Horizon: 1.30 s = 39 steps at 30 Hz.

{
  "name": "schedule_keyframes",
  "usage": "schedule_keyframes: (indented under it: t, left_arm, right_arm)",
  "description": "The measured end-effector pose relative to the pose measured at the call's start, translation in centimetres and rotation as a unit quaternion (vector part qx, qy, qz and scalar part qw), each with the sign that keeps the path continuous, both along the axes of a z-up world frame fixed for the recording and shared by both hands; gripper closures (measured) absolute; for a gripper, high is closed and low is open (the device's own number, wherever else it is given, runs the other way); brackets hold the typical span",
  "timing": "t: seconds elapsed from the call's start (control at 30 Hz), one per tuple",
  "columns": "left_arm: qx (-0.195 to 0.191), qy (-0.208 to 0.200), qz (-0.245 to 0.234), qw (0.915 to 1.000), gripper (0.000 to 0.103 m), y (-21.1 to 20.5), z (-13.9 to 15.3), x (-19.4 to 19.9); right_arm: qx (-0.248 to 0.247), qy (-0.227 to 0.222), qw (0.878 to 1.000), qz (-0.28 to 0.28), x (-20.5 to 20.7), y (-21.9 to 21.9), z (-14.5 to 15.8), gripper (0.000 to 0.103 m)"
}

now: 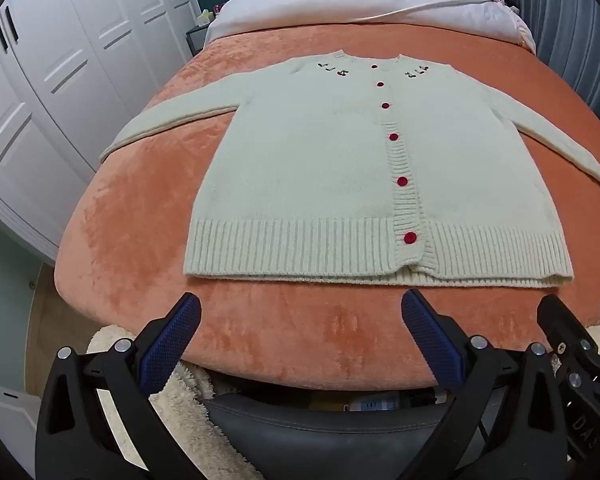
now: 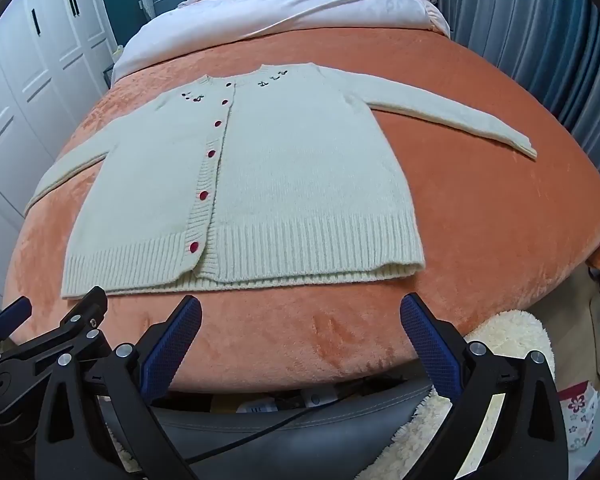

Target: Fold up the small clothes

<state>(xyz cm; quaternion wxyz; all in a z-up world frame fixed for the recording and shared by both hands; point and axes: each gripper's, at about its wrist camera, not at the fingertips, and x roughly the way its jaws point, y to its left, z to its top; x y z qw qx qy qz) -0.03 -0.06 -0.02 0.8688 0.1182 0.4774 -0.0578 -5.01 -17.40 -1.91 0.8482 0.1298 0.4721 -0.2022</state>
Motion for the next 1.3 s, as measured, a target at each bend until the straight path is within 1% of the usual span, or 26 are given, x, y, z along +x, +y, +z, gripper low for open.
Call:
schedule_keyframes:
  t: [0.3, 0.37, 1.3]
  left_arm:
    - [-0.004, 0.004, 0.000, 1.0000, 0.005, 0.4, 0.0, 0.2]
    - [-0.003, 0.002, 0.001, 1.0000, 0.005, 0.4, 0.0, 0.2]
    - [-0.004, 0.009, 0.001, 1.0000, 0.005, 0.8, -0.3, 0.1]
  right_arm:
    - [0.012, 0.008, 1.000, -0.004, 0.8, 0.2, -0.5, 0.005]
    - [0.003, -0.008, 1.000, 0.001, -0.3, 0.2, 0.2, 0.005]
    - [-0.001, -0.010, 1.000, 0.007, 0.0, 0.9, 0.3, 0.005]
